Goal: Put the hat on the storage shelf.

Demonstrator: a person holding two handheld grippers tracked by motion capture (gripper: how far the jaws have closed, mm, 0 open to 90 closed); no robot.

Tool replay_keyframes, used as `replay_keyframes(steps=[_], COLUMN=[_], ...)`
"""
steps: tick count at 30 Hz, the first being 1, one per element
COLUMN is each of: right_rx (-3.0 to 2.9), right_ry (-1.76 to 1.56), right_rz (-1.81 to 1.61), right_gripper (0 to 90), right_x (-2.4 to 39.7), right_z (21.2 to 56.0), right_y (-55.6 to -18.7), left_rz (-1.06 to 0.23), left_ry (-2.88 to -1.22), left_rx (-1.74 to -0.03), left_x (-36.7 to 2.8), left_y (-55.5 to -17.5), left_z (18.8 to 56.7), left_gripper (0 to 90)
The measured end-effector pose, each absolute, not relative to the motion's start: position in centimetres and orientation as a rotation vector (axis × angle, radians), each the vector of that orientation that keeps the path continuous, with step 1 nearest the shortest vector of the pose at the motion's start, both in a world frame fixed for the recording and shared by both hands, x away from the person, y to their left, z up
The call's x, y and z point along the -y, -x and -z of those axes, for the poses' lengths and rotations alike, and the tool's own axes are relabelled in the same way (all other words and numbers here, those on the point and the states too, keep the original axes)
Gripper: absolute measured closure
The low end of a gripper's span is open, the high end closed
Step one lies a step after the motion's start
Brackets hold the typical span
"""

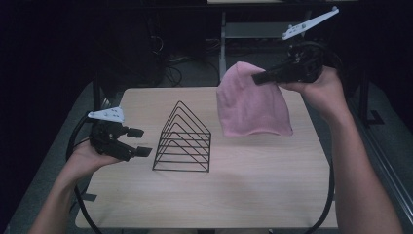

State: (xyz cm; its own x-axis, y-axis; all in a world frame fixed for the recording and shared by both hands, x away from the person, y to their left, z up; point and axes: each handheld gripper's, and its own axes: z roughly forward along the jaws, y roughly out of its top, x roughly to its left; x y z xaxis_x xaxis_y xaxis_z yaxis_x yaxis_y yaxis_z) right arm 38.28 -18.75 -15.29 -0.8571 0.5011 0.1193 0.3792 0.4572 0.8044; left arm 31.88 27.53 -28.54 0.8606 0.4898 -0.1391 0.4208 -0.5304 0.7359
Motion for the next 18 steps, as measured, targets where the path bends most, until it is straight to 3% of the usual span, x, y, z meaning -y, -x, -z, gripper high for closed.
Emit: replay_keyframes(steps=[18], right_rx=[-2.608], right_ry=[-0.609], right_rz=[-1.394], right_gripper=[80.2], right_x=[13.2], right_z=[11.9], right_y=[-38.7], left_rz=[-0.117], left_ry=[-2.192], left_rx=[-0.645], left_x=[-27.2], left_y=[-32.8], left_z=[27.1], left_gripper=[21.4])
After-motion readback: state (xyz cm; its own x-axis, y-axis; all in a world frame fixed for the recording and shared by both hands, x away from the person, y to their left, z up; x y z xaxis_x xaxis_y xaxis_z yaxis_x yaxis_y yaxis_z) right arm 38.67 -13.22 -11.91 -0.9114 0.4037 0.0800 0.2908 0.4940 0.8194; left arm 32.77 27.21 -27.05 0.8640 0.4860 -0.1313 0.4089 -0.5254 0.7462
